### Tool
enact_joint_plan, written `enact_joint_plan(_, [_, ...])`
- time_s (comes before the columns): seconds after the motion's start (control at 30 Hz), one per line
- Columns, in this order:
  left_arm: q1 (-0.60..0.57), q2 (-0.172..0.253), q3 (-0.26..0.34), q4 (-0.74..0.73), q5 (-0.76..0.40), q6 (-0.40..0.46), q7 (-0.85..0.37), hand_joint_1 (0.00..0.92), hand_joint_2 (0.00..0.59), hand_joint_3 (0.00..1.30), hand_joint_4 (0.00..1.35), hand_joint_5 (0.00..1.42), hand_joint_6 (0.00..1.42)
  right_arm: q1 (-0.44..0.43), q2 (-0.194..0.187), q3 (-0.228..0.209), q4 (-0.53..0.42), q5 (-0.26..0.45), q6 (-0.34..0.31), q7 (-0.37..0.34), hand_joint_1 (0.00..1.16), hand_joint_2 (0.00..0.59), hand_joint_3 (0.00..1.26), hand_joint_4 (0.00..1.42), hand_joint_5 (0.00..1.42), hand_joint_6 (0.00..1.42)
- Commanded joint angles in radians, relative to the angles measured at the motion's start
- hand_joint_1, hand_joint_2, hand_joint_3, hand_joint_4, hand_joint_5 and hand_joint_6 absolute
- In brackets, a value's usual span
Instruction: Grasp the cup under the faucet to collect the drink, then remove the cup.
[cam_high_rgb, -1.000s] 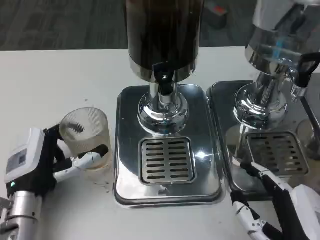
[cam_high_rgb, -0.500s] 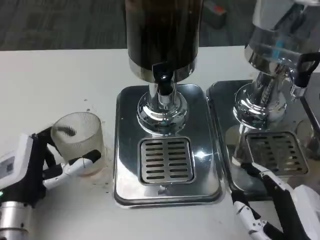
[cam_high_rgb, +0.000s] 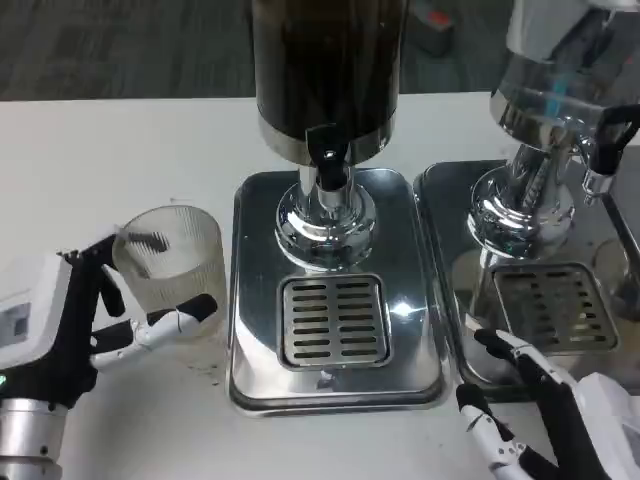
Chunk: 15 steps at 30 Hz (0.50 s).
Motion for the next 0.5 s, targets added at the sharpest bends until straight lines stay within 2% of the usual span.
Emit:
enact_joint_plan(0.03, [-0.009, -0.017, -0.004, -0.039, 0.011, -0.02, -0.012, 0.328, 0.104, 0.59, 0.81, 1.02, 1.42, 0.002, 0.009, 0.002, 0.009, 0.009, -0.009, -0.011, 0.27, 0.396, 0.23, 0.22, 0.2, 0.3])
enact_joint_plan(0.5, [-0.063, -0.073, -0.066, 0.01, 0.056, -0.025, -0.044, 0.327, 0.104, 0.59, 0.81, 1.02, 1.42, 0.029, 0.032, 0.007, -0.009, 0.001, -0.012, -0.029, 0.26, 0.397, 0.23, 0.22, 0.2, 0.3])
